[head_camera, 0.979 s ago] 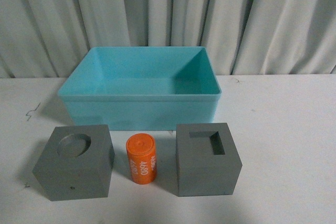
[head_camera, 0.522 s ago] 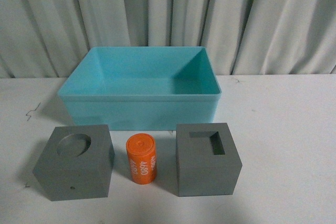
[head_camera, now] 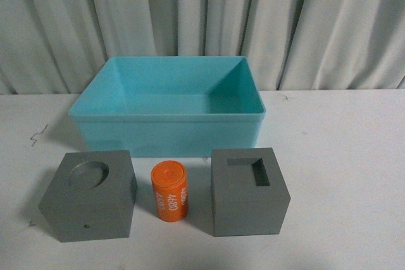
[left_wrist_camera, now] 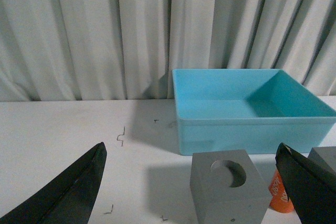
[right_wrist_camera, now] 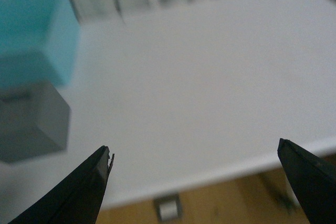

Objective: Place gray and orange parts in blue box

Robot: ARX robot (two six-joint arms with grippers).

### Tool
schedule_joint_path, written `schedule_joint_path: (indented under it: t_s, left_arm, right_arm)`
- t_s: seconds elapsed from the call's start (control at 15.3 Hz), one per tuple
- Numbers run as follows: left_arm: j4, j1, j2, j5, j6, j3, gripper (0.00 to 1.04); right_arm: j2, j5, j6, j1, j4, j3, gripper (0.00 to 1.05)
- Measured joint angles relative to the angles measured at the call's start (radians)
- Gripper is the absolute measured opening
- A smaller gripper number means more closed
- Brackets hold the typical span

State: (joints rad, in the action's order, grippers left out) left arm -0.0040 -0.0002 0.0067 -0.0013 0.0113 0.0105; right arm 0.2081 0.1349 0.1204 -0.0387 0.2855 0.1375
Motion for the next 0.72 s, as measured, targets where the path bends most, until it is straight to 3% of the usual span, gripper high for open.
schedule_joint_path:
  t_s: [0.13,0.26,0.39,0.46,0.52,0.72]
  left_arm:
    - [0.001,0.000,0.000,0.000,0.000,0.000,0.98]
    - [0.001,0.000,0.000,0.000,0.000,0.000,0.98]
    - [0.001,0.000,0.000,0.001,0.000,0.000,0.98]
    - [0.000,0.000,0.000,0.001,0.000,0.000,0.98]
    - [0.000,0.000,0.000,0.000,0.000,0.000,0.98]
    - [0.000,0.000,0.000,0.001,0.000,0.000,0.98]
  right_arm:
    - [0.225,-0.022,0.076,0.072,-0.025,0.091,0.98]
    - [0.446,-0.109,0.055,0.146,-0.235,0.190,0.98]
    - [0.622,-0.159,0.010,0.124,-0.369,0.261,0.98]
    - [0.768,-0.168,-0.023,0.069,-0.455,0.305,0.98]
    - [1.064,-0.138,-0.035,-0.077,-0.598,0.416,0.98]
    - [1.351,-0.050,-0.008,-0.259,-0.628,0.535,0.98]
